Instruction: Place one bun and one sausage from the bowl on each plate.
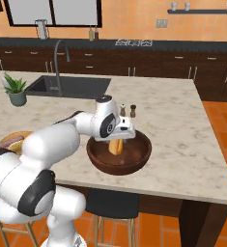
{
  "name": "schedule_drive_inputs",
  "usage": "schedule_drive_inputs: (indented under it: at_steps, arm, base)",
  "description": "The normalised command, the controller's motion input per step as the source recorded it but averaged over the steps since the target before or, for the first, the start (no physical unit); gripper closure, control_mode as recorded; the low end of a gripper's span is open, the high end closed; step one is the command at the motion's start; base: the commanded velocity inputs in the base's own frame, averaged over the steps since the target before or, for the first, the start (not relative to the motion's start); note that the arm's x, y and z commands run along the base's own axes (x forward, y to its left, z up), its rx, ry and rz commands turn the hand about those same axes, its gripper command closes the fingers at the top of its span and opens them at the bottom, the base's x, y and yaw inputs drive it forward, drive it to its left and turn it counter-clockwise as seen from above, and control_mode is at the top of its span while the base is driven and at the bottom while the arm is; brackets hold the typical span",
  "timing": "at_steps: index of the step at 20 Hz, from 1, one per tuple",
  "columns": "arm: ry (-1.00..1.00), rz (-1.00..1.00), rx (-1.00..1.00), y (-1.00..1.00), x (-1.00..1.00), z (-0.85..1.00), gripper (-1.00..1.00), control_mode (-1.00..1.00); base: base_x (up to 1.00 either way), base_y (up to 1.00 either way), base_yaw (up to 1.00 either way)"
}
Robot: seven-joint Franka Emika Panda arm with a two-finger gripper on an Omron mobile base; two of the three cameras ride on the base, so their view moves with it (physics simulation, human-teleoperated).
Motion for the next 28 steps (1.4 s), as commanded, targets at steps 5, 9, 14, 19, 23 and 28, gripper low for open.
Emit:
schedule_drive_inputs:
  at_steps: [5,9,14,19,23,28]
  arm:
    - [0.09,-0.08,0.22,0.50,-0.79,1.00,1.00,-1.00]
    - [0.24,-0.19,0.09,0.14,-1.00,1.00,1.00,-1.00]
    - [0.13,-0.13,0.04,0.17,-1.00,0.78,1.00,-1.00]
    - [-0.01,-0.01,0.00,0.22,-0.73,0.21,1.00,1.00]
    - [0.00,0.00,0.00,0.00,0.00,0.00,1.00,1.00]
    - [0.00,0.00,0.00,0.00,0.00,0.00,1.00,1.00]
  base:
    - [0.00,0.00,0.00]
    - [0.00,0.00,0.00]
    - [0.00,0.00,0.00]
    - [-0.17,0.13,0.00]
    - [-0.79,1.00,0.00]
    - [-0.29,1.00,0.00]
